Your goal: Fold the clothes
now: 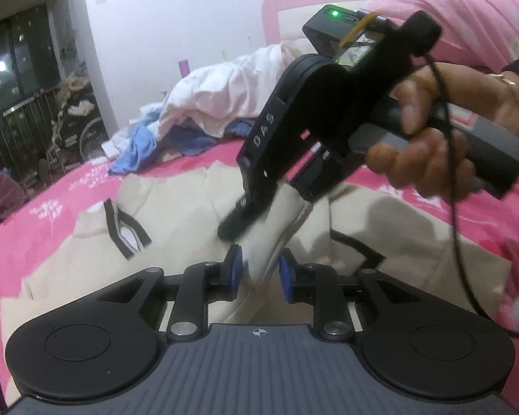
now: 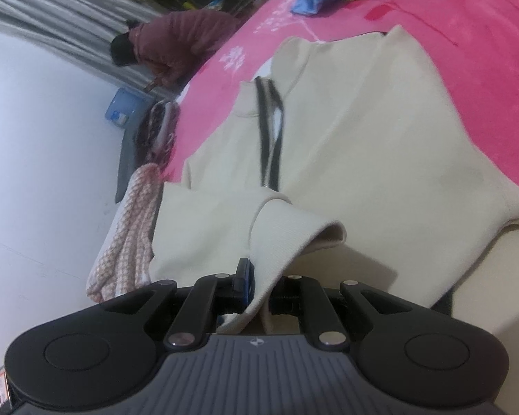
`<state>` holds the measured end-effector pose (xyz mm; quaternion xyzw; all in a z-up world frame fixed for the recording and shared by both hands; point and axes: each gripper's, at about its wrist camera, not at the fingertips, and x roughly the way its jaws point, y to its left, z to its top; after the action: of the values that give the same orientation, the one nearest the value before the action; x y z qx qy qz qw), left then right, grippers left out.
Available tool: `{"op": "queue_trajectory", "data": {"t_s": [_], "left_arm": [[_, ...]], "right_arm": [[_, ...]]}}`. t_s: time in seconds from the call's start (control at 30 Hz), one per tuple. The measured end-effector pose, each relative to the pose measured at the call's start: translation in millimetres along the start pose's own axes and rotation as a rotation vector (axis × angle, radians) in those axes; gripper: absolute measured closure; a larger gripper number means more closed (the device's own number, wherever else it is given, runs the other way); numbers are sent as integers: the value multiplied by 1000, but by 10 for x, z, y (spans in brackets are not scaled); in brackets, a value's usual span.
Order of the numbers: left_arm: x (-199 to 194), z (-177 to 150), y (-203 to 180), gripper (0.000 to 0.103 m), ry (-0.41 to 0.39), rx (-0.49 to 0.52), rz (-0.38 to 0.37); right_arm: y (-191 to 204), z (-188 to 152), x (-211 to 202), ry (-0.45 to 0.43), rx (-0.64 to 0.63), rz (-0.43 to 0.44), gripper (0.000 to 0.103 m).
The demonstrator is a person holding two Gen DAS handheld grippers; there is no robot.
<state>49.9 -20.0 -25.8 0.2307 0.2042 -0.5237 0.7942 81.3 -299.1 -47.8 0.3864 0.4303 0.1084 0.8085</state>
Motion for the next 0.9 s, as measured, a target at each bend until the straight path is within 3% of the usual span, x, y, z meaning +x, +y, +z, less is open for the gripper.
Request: {"op": "queue_trajectory", "data": {"t_s": [0.07,0.23,0.33,0.53,0.8,0.9], "left_arm": [[-4,-66,37,77,48,-35,-18],[3,-306,310,77,181,-206,38],[-39,-425,499,77,219,-278,81],[-68,-546,722,77,255,-355,132],[-136,-627,828,77,263,-394,174],[-241,-638,948,77,227,-404,253]], "right_arm": [[-29,34,-20,-12,4,-4,93],[-65,77,-144,-7,6,-13,93],[-117,59,-236,10,30,-18,93],[-303,-56,-271,32,107,-37,93],[-374,-199,-409,36,171,2,93],[-495,-284,-382,51,229,-11,93]]}}
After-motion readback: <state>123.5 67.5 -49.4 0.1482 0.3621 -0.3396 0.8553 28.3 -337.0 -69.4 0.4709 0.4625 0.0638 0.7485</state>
